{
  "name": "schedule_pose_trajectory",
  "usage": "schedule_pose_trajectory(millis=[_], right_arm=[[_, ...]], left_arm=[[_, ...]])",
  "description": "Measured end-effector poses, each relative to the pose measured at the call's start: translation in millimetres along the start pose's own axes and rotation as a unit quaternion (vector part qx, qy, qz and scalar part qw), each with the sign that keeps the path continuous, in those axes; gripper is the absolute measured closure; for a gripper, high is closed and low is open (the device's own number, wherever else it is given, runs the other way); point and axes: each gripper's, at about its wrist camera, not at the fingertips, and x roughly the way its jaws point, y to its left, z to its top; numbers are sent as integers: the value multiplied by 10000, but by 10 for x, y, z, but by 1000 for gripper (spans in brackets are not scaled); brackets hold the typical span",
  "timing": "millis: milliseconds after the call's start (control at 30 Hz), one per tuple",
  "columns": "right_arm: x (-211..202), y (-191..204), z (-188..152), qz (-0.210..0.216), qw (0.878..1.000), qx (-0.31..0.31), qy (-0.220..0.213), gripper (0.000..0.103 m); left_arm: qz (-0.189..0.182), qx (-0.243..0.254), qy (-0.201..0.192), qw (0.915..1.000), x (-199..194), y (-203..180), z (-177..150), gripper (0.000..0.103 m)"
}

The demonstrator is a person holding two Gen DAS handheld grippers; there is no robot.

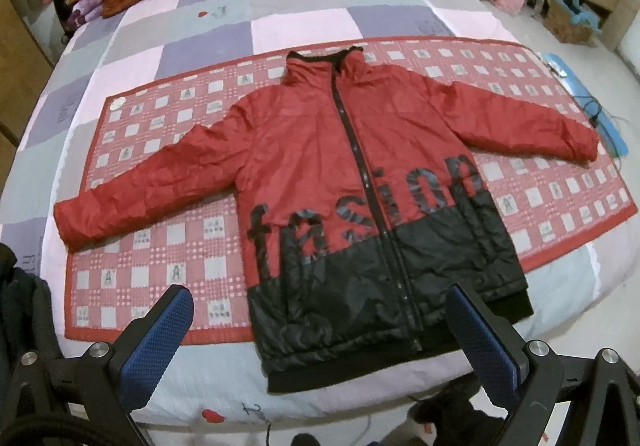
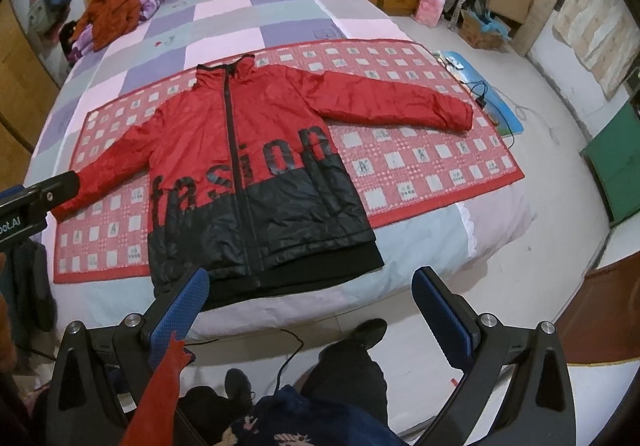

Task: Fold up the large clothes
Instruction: 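Move both tools forward over the jacket body toward its sleeves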

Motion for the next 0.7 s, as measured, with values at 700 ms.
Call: schedule_pose_trajectory(millis=[700], right_arm=[[1757, -750, 1061, 436, 9892, -1391, 134, 0]], left_arm=[[1126, -1797, 828, 9737, 1422, -151, -159, 0]])
